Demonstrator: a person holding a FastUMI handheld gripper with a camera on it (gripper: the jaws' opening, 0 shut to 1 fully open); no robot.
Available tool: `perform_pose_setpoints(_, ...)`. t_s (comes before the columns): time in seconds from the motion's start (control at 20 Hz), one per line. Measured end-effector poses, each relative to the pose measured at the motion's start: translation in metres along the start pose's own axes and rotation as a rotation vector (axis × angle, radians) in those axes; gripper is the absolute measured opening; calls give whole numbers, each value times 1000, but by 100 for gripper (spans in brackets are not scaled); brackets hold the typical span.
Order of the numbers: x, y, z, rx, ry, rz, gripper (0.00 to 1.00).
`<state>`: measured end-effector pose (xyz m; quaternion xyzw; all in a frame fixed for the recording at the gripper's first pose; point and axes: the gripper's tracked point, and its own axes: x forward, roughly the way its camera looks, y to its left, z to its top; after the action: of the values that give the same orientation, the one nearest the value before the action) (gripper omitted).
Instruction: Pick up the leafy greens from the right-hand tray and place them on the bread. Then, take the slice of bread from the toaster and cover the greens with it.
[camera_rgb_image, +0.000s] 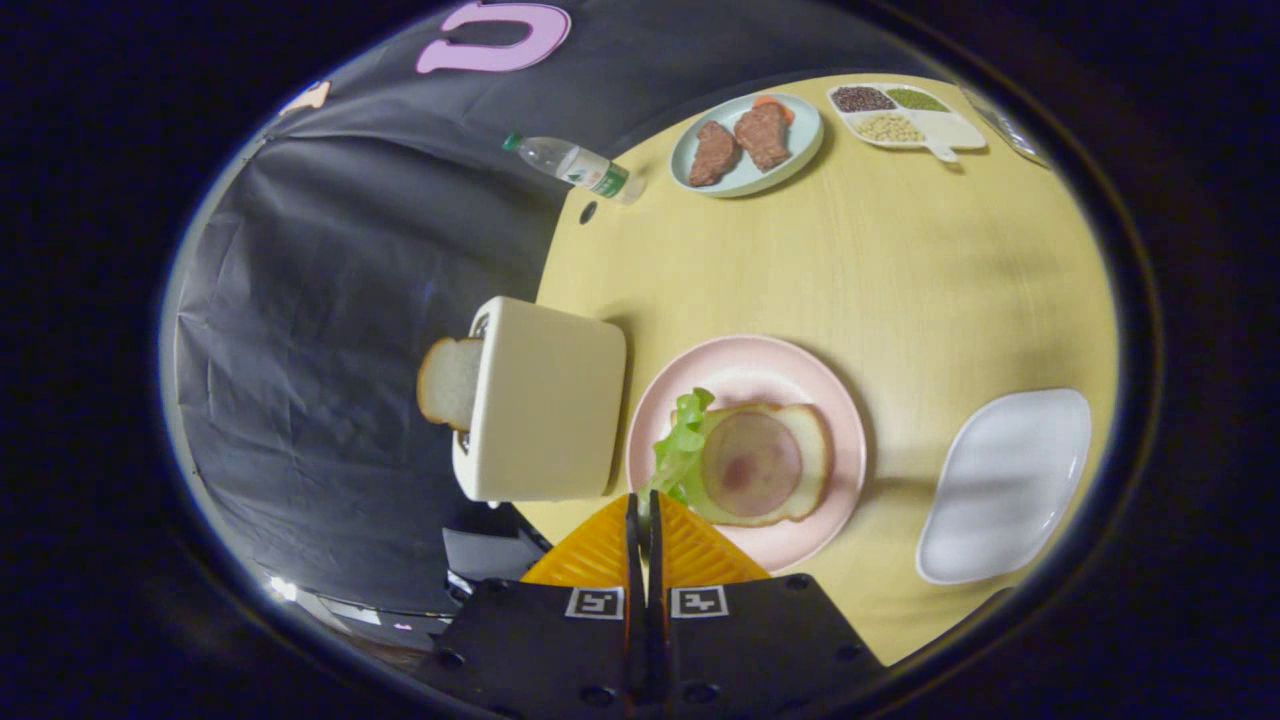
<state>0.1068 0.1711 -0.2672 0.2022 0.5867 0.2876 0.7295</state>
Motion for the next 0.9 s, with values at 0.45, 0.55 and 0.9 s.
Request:
perform_pose_setpoints(0.45,16,-57,-10,-89,58,-209,5)
perform_pose_setpoints(0.55,16,-66,-9,-110,64,-247,5)
perform_pose_setpoints(0.9,9,-65,1,-106,34,-296,40)
